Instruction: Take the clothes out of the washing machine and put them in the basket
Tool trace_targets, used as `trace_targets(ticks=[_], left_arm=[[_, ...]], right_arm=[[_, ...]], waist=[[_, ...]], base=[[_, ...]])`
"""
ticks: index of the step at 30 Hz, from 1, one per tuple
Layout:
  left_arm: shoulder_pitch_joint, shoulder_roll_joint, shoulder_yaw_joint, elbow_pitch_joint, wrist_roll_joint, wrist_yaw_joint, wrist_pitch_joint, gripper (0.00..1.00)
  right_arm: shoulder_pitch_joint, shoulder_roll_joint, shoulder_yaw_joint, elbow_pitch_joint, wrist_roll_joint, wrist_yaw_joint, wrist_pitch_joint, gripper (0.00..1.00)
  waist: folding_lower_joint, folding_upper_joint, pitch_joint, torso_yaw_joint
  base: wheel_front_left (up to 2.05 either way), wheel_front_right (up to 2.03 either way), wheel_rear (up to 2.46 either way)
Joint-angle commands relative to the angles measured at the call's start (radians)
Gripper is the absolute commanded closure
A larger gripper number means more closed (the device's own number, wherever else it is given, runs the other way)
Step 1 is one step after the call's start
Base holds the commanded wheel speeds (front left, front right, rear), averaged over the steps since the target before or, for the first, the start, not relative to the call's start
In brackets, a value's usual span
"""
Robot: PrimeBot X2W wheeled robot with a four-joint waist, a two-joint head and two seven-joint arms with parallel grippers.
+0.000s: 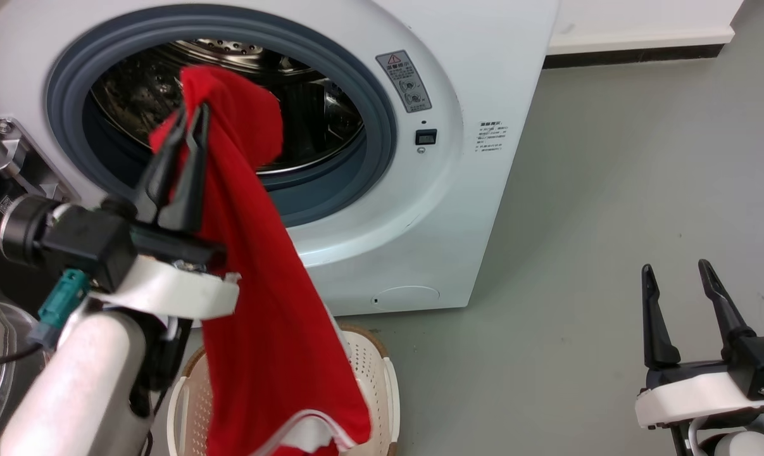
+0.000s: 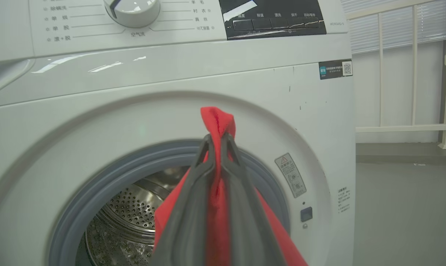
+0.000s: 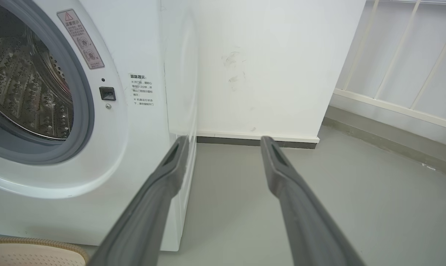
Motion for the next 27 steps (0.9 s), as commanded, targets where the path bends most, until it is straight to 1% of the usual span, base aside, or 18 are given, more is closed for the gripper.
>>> trace_targets(ticks=[1,6,9,13,19,27], left_arm=[[0.047,0.009,-0.018,-0.025,0.0,0.005,0.023,1.0],[0.103,0.009,-0.056,0.007,-0.011,-0.006,0.05,1.0],[0.14,-0.012,-0.102,0.099,-0.015,-0.027,0.05,1.0],[0.139,-0.042,-0.147,0.242,-0.011,-0.057,0.026,1.0],[0.067,-0.088,-0.182,0.443,0.005,-0.106,-0.023,1.0],[-0.06,-0.105,-0.223,0.713,0.048,-0.151,-0.033,1.0]], right_arm=[[0.005,0.0,-0.004,0.0,0.003,-0.001,-0.002,0.0],[-0.013,0.0,0.003,-0.005,0.005,-0.001,-0.002,0.0],[-0.024,0.0,0.004,-0.008,0.003,-0.001,-0.002,0.0],[-0.049,0.0,0.009,-0.014,0.006,-0.001,-0.002,0.0],[-0.081,0.0,0.021,-0.026,0.014,-0.001,-0.002,0.0],[-0.135,0.0,0.043,-0.044,0.035,-0.001,-0.002,0.0]], waist=[[0.0001,0.0,0.016,0.005],[0.0001,0.0,0.048,0.002],[0.0001,0.0,0.082,-0.007],[0.0001,0.0,0.134,-0.027],[0.0001,0.0,0.235,-0.061],[0.0001,0.0,0.403,-0.109]], base=[[0.0,0.0,0.0],[0.0,0.0,0.0],[0.0,0.0,0.0],[0.0,0.0,0.0],[0.0,0.0,0.0],[0.0,0.0,0.0]])
